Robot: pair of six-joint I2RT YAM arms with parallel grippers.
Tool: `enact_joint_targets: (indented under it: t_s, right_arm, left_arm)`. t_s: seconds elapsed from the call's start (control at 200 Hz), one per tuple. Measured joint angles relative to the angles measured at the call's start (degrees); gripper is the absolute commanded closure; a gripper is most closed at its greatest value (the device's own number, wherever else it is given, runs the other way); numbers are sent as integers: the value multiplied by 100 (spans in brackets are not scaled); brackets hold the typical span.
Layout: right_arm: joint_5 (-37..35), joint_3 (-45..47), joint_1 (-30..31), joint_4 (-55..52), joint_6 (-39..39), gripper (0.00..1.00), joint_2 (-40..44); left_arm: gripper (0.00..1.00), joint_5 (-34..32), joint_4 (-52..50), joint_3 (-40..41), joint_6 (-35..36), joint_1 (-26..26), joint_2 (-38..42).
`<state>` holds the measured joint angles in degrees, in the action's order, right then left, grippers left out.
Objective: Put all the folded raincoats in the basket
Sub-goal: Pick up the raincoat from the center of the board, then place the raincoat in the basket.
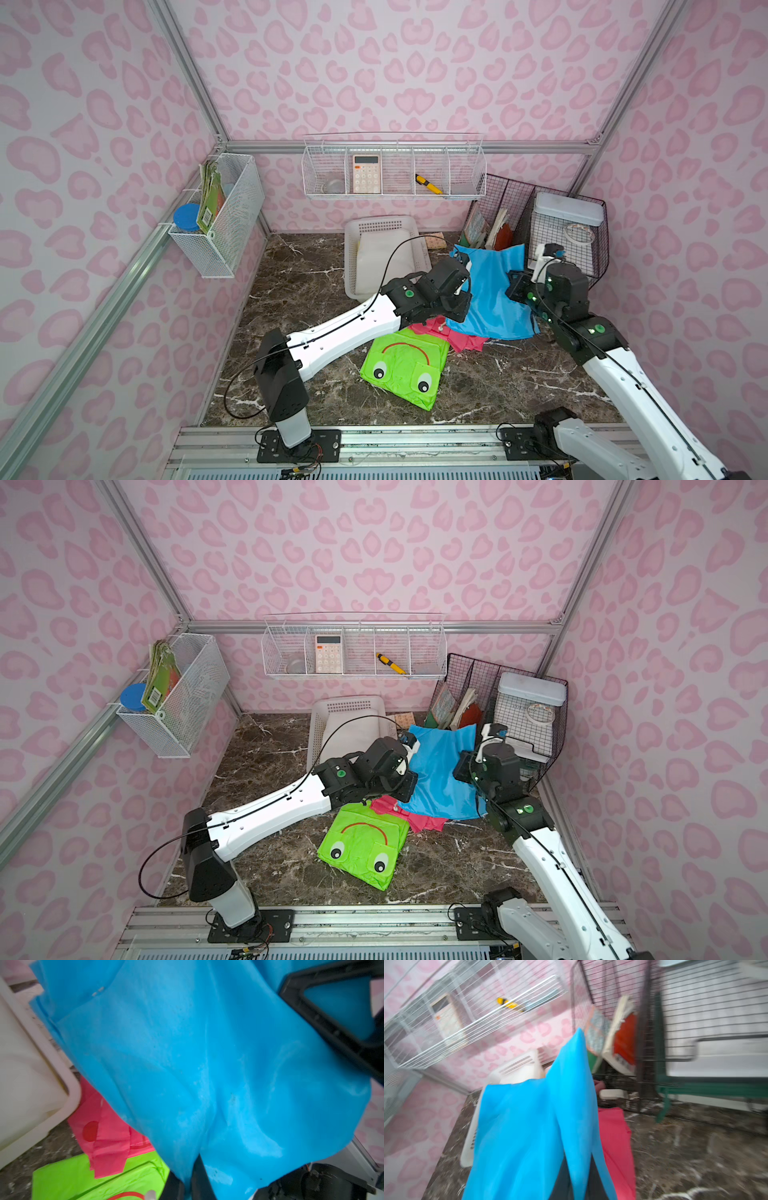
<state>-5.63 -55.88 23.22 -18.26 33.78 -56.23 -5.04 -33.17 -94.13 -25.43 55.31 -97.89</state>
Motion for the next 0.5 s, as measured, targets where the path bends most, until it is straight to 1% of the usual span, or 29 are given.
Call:
enact_joint_targets:
  t_s: [0.13,0.27,0.5]
  right_arm:
    - [-140,-374,529,745,-79,100,-809]
    - [-90,-901,848,1335,-199,100,-1812]
    - [181,-2498,1130,1858,-356,100,-3746]
  left_arm:
    - [100,-275,-105,195,138,-474,299]
    - [100,-479,-144,389,417,-997,562]
    - [100,-656,-160,393,811,-1965,603]
